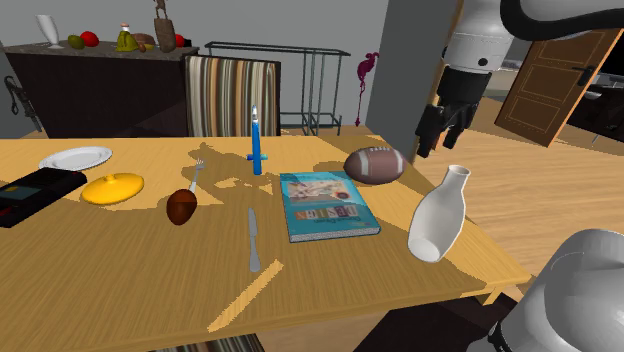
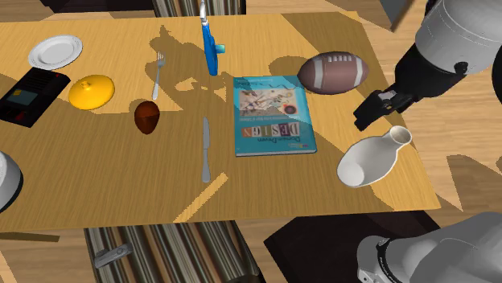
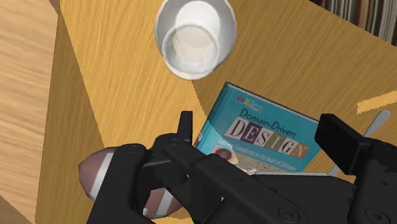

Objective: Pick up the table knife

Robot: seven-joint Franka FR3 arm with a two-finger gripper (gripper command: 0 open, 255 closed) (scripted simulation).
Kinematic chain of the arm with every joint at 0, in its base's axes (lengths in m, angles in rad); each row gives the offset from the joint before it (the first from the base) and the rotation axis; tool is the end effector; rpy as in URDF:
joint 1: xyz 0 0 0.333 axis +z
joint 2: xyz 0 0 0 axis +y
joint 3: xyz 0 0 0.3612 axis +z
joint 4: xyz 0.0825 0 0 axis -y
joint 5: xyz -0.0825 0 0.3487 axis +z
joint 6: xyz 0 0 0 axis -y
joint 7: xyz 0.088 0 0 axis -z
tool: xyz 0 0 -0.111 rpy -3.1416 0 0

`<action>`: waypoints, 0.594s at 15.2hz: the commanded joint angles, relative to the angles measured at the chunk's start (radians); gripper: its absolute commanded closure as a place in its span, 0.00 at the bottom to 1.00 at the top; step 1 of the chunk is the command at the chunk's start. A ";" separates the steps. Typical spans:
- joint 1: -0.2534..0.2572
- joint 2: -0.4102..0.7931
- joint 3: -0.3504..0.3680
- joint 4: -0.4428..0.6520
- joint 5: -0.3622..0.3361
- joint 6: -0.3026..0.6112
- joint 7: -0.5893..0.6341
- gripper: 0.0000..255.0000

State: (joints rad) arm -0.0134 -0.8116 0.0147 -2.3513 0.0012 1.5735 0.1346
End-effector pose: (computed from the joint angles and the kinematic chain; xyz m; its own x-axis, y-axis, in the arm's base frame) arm 0.2325 0.0025 0.6268 0.9900 -0.1371 0.0347 -0.1373 -0.9905 0.0049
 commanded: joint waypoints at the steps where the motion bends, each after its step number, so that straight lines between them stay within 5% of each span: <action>1: 0.000 0.000 0.000 0.000 0.000 0.000 0.000 0.00; 9: 0.019 0.177 0.136 -0.019 0.084 0.193 0.189 0.00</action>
State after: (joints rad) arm 0.0040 -0.6634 0.1342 -2.3662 0.0763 1.7326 0.3003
